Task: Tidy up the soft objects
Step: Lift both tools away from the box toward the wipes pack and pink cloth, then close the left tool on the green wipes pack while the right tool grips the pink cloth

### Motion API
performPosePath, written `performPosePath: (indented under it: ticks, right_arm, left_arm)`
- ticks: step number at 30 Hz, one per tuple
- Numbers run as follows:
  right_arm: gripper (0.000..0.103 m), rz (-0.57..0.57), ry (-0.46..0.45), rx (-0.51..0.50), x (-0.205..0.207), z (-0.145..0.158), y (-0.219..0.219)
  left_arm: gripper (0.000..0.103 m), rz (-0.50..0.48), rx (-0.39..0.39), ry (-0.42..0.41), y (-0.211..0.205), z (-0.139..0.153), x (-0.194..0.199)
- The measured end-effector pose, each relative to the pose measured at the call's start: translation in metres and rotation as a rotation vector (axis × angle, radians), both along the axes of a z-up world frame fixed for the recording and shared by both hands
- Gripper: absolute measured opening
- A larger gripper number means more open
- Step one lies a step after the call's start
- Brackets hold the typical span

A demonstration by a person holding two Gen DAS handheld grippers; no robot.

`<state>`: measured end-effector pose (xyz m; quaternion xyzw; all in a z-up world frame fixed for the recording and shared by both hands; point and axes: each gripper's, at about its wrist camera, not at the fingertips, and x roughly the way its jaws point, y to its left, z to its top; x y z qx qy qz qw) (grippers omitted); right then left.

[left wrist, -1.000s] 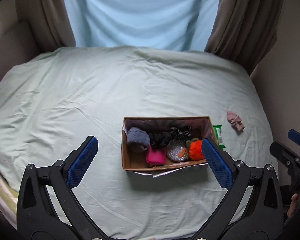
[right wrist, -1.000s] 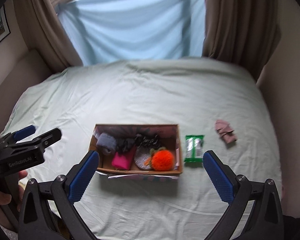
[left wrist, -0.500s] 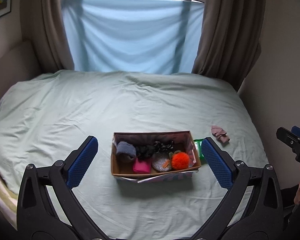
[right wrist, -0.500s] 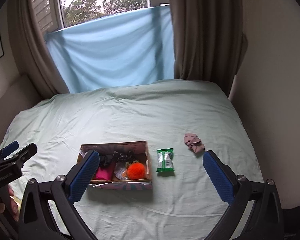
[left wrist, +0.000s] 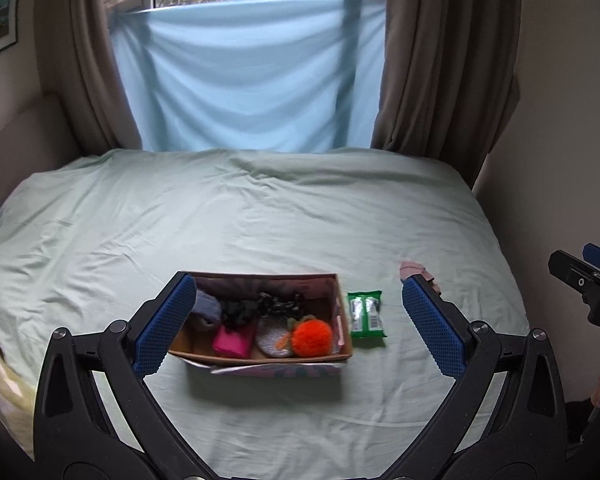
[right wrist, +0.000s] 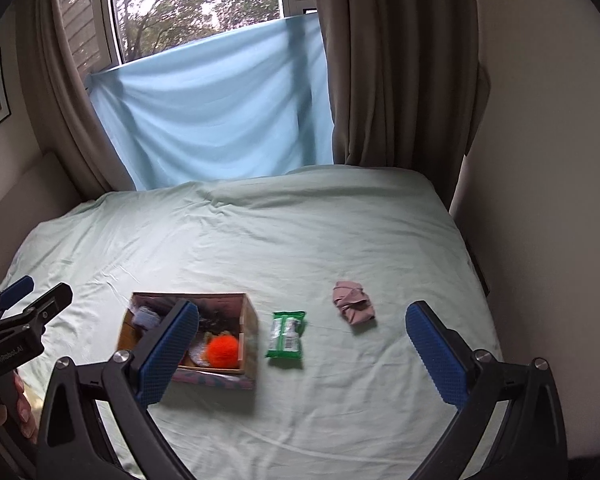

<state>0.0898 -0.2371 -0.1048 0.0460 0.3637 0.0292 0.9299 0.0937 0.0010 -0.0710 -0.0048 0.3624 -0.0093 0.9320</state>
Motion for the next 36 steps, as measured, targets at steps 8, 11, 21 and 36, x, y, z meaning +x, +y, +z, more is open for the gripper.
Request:
performPosePath:
  ticks: [8,11,21,36]
  right_arm:
    - [0.103,0.065,0.033,0.007,0.046,-0.047,-0.056]
    - [0.103,0.099,0.047,0.0,0.067,-0.073,-0.072]
    - [0.103,0.186,0.076,0.011,0.138,-0.174,-0.102]
    - [0.103,0.24,0.142,0.032,0.209,-0.269,-0.111]
  left_arm:
    - [0.103,0.04,0.008,0.089,-0.086,-0.076,0.04]
    - [0.103,0.061,-0.009,0.109,-0.107,-0.109,0.054]
    - [0.103,0.083,0.079,0.193,-0.168,-0.234,0.117]
    - [0.101,0.124,0.169,0.449,-0.191,-0.362,0.195]
